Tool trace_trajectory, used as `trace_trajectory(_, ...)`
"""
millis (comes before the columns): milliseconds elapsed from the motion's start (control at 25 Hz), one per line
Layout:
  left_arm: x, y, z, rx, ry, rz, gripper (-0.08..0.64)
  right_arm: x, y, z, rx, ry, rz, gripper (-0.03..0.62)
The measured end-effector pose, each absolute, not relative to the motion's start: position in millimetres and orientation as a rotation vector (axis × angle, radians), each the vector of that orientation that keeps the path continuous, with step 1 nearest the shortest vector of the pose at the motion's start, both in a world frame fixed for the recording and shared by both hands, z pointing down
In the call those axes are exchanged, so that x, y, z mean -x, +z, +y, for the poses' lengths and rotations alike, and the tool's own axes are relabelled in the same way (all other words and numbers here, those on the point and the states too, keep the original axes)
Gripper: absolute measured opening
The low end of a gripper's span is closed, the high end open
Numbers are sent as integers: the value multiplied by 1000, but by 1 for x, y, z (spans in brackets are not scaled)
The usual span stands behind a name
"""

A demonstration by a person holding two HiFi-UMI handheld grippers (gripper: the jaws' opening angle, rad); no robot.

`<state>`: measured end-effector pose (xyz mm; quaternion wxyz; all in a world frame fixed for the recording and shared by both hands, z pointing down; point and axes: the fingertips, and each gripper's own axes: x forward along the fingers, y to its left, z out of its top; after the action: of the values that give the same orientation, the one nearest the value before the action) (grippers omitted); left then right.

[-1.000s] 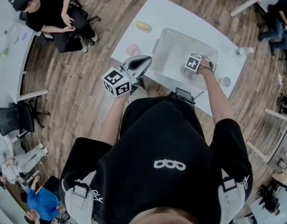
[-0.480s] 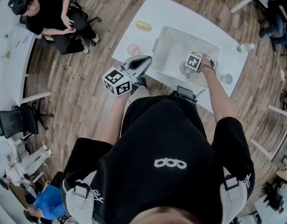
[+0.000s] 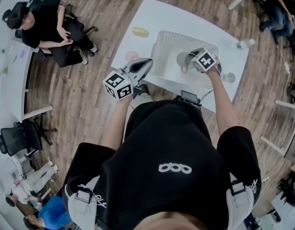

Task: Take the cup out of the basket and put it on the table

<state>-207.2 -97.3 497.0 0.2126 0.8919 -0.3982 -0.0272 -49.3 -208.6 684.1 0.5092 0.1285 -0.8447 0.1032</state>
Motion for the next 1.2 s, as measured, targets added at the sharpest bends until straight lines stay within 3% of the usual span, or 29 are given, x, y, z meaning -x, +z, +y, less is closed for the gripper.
trace_trajectory(520,145,474,-149,-2652,-32,-830,8,-8,499,-197,-932,197,-2397,44)
trace_trajectory(1200,59,476,-141,-2707,39,-572,8,-103,482,-148,-1224,312,-2356,44)
